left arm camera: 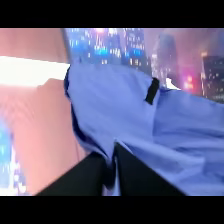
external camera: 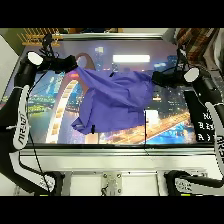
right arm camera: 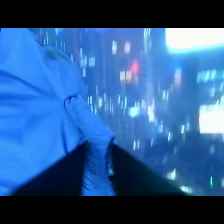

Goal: Fold the clothes and pants, and hang the long-sleeved shirts on hangers.

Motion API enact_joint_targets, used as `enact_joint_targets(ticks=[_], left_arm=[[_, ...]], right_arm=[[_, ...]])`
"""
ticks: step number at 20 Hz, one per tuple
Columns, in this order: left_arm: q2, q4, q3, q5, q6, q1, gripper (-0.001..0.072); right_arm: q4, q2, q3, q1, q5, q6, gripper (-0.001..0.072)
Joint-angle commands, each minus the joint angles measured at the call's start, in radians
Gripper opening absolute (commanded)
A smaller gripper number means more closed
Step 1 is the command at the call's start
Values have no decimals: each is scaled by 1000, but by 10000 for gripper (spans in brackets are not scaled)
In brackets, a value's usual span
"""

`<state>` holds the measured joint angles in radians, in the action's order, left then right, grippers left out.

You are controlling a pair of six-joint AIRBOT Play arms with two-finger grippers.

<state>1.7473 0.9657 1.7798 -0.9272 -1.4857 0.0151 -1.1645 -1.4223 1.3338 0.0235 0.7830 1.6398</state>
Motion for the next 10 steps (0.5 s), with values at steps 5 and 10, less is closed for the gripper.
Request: enact_joint_targets(ticks=[5,10], left_arm=[[27,11,224,-141,-41,-67,681],[-266,227,-115,-233,-49,-125,681]], right_arm=[[-3,74,27,-46,-207,-3,703],[-3,278,-7,-77,-17,-142,703]])
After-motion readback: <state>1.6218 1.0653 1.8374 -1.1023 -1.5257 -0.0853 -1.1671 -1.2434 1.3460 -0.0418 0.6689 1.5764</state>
